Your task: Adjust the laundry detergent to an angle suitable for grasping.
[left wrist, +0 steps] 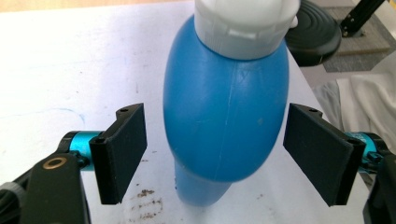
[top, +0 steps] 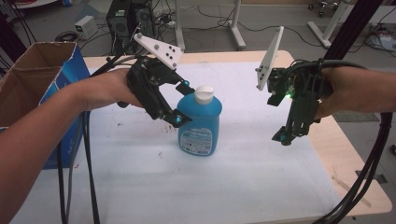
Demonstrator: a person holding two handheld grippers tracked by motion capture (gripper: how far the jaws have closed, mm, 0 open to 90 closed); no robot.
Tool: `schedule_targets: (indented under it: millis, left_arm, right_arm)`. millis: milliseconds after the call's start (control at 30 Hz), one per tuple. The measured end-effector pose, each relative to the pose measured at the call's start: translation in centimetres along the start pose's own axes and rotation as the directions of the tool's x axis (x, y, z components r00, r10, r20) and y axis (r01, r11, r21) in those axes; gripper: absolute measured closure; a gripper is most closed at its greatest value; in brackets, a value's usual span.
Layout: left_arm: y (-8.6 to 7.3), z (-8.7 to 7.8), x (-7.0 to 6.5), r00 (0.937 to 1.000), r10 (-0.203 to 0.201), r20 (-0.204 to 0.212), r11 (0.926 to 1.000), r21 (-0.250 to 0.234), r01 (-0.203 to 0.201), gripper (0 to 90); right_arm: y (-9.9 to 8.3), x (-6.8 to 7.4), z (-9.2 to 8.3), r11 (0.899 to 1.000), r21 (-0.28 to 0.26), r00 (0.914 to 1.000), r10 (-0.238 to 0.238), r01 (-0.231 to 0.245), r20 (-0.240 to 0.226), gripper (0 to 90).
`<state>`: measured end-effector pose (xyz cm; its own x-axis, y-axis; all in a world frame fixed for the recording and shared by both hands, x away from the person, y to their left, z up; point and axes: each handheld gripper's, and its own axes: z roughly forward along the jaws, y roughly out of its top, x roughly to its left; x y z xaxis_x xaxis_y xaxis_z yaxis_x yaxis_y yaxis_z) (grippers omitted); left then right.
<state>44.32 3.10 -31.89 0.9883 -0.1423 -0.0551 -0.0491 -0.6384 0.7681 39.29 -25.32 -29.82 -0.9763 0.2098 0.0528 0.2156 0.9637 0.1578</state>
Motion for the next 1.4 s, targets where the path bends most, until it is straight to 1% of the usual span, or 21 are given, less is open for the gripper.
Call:
schedule_targets:
  millis: [33, 167, 367, 433, 500, 567, 600, 700, 733, 833, 900, 1033, 1067, 1100, 1133, 1167, 1200, 1233, 1333, 1367, 1400]
  left_arm:
    - [0.3, -1.1, 0.0, 0.9998, 0.0, -0.022, 0.9998, -0.021, 0.0, 18.5]
    - [1.1, -2.8, -0.2, 0.9986, 0.01, -0.053, 0.9993, -0.036, -0.012, 18.5]
    - [2.0, -4.8, -0.3, 0.9949, 0.014, -0.1, 0.9995, -0.026, -0.016, 18.5]
    - [2.2, -5.6, -0.3, 0.9933, -0.001, -0.116, 0.9997, -0.026, -0.002, 18.5]
    - [2.5, -6.7, -0.5, 0.9872, -0.017, -0.159, 0.9997, -0.022, 0.014, 18.5]
    - [2.6, -7.0, -0.5, 0.9855, -0.022, -0.168, 0.9996, -0.021, 0.018, 18.5]
    - [2.6, -7.6, -0.5, 0.9781, -0.044, -0.203, 0.999, -0.013, 0.042, 18.5]
    - [2.6, -8.0, -0.5, 0.975, -0.042, -0.218, 0.9991, -0.001, 0.043, 18.5]
    - [2.5, -8.2, -0.5, 0.9711, -0.038, -0.236, 0.9984, 0.032, 0.047, 18.5]
    - [2.4, -8.3, -0.6, 0.9687, -0.051, -0.243, 0.997, 0.044, 0.064, 18.1]
    - [2.3, -8.3, -0.8, 0.963, -0.072, -0.26, 0.9934, 0.067, 0.093, 2.6]
    - [2.3, -8.6, -1.1, 0.954, -0.085, -0.287, 0.9872, 0.105, 0.12, 1.6]
    - [2.3, -8.7, -1.2, 0.9586, -0.08, -0.274, 0.9865, 0.117, 0.115, 1.6]
    - [2.3, -8.7, -1.2, 0.9586, -0.08, -0.274, 0.9865, 0.117, 0.115, 1.6]
    - [2.3, -8.8, -1.4, 0.964, -0.07, -0.256, 0.9856, 0.131, 0.107, 1.6]
    - [2.3, -8.8, -1.4, 0.964, -0.07, -0.256, 0.9856, 0.131, 0.107, 1.6]
    - [2.4, -8.9, -2.0, 0.96, -0.087, -0.266, 0.9748, 0.176, 0.137, 1.7]
    - [2.4, -9.0, -2.3, 0.9573, -0.105, -0.269, 0.9671, 0.196, 0.162, 1.7]
    - [2.1, -9.2, -3.4, 0.9567, -0.127, -0.262, 0.9439, 0.265, 0.197, 1.7]
    - [1.8, -9.4, -4.2, 0.9473, -0.147, -0.285, 0.9279, 0.292, 0.232, 1.7]
    - [1.8, -9.4, -4.2, 0.9473, -0.147, -0.285, 0.9279, 0.292, 0.232, 1.7]
  right_arm:
    - [0.0, 0.0, 0.0, 1.0, 0.0, 1.0, -0.002, 0.002, 0.001, 1.9]
    - [0.0, 0.0, -0.1, 1.0, -0.002, 1.0, 0.003, -0.003, 0.001, 1.9]
    - [-0.1, -0.1, -0.1, 1.0, -0.001, 1.0, -0.002, 0.002, 0.002, 1.9]
    - [-0.1, -0.1, -0.1, 1.0, 0.0, 1.0, 0.003, -0.003, 0.002, 1.9]
    - [-0.1, -0.1, -0.1, 1.0, 0.003, 1.0, 0.001, -0.001, 0.003, 1.9]
    - [-0.1, -0.1, -0.1, 1.0, 0.0, 1.0, 0.002, -0.002, 0.002, 1.9]
    - [-0.1, -0.1, -0.2, 1.0, -0.003, 1.0, 0.002, -0.002, 0.002, 1.9]
    - [-0.1, -0.2, -0.2, 1.0, 0.0, 1.0, 0.002, -0.002, 0.002, 1.9]
    - [-0.1, -0.2, -0.1, 1.0, -0.006, 1.0, -0.001, 0.001, 0.004, 1.9]
    - [-0.1, -0.2, -0.2, 1.0, -0.004, 1.0, 0.007, -0.007, 0.002, 1.9]
    - [-0.1, -0.2, -0.2, 1.0, -0.006, 1.0, 0.005, -0.005, 0.004, 1.9]
    - [-0.1, -0.3, -0.3, 1.0, -0.013, 1.0, -0.003, 0.003, 0.006, 1.9]
    - [-0.2, -0.3, -0.3, 1.0, -0.013, 1.0, 0.001, -0.001, 0.006, 1.9]
    - [-0.2, -0.3, -0.3, 1.0, -0.014, 1.0, 0.001, 0.0, 0.006, 1.9]
    - [-0.2, -0.3, -0.3, 1.0, -0.014, 1.0, 0.001, 0.0, 0.006, 1.9]
    - [-0.2, -0.3, -0.3, 1.0, -0.014, 1.0, 0.001, 0.0, 0.006, 1.9]
    - [-0.1, -0.4, -0.4, 1.0, -0.018, 1.0, 0.004, -0.003, 0.007, 1.9]
    - [-0.1, -0.4, -0.4, 1.0, -0.018, 1.0, 0.004, -0.003, 0.007, 1.9]
    - [-0.1, -0.6, -0.5, 1.0, -0.032, 1.0, 0.002, -0.002, 0.006, 1.9]
    - [-0.1, -0.6, -0.6, 1.0, -0.027, 1.0, 0.005, -0.004, 0.005, 1.9]
    - [-0.1, -0.6, -0.6, 1.0, -0.027, 1.0, 0.005, -0.004, 0.005, 1.9]
